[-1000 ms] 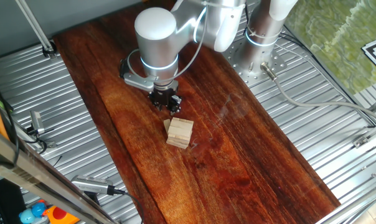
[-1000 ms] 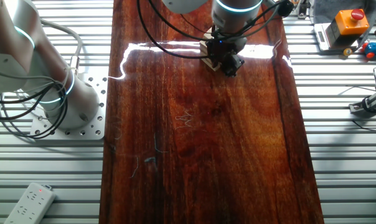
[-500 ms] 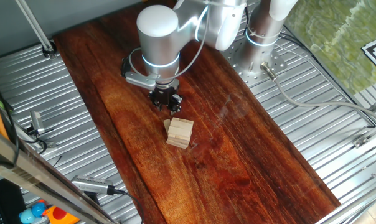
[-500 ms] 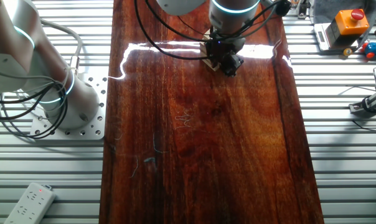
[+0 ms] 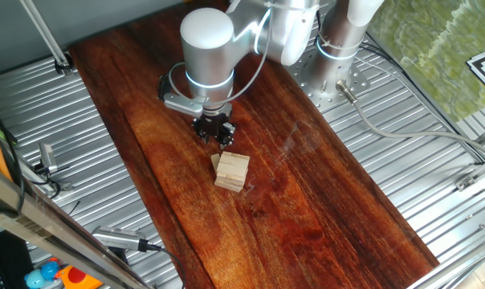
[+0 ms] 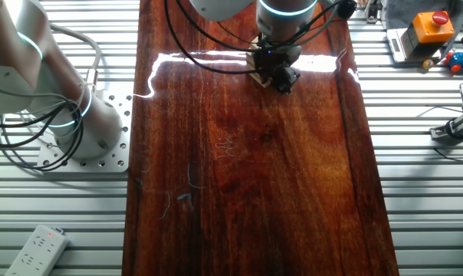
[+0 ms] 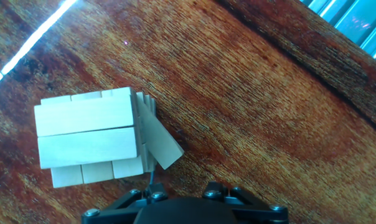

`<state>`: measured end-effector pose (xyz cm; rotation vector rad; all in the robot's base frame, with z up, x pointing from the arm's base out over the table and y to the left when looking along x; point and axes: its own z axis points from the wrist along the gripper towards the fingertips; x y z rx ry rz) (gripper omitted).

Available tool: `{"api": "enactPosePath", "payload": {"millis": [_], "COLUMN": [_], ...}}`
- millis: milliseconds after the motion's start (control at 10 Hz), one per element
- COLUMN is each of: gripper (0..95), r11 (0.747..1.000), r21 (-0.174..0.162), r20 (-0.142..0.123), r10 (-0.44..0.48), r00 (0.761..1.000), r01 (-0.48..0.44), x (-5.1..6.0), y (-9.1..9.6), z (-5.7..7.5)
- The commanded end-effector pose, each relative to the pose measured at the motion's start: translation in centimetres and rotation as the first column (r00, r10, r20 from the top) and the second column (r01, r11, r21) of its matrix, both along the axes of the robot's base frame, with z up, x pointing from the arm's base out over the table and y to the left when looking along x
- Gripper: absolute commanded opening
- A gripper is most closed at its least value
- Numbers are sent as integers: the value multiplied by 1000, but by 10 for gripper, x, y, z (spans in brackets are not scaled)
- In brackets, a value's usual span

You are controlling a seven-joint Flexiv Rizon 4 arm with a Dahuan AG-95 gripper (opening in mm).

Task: Play Jenga

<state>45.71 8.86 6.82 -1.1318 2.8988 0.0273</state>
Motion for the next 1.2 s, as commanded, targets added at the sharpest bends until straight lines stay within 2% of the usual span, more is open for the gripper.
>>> {"api": "enactPosePath", "payload": {"millis": [100,500,900,1000,1200], "gripper": [380,380,380,380,380], "r11": [1000,1000,999,999,999], "r21": [18,18,21,21,22], "r20": [-18,-29,-50,-63,-68], "r10": [4,22,45,48,51], "r00": [1000,999,998,997,996], "r01": [-4,-22,-44,-47,-49], "x": [1,1,1,1,1], "y": [1,2,2,2,2], "z": [1,0,0,0,0]}}
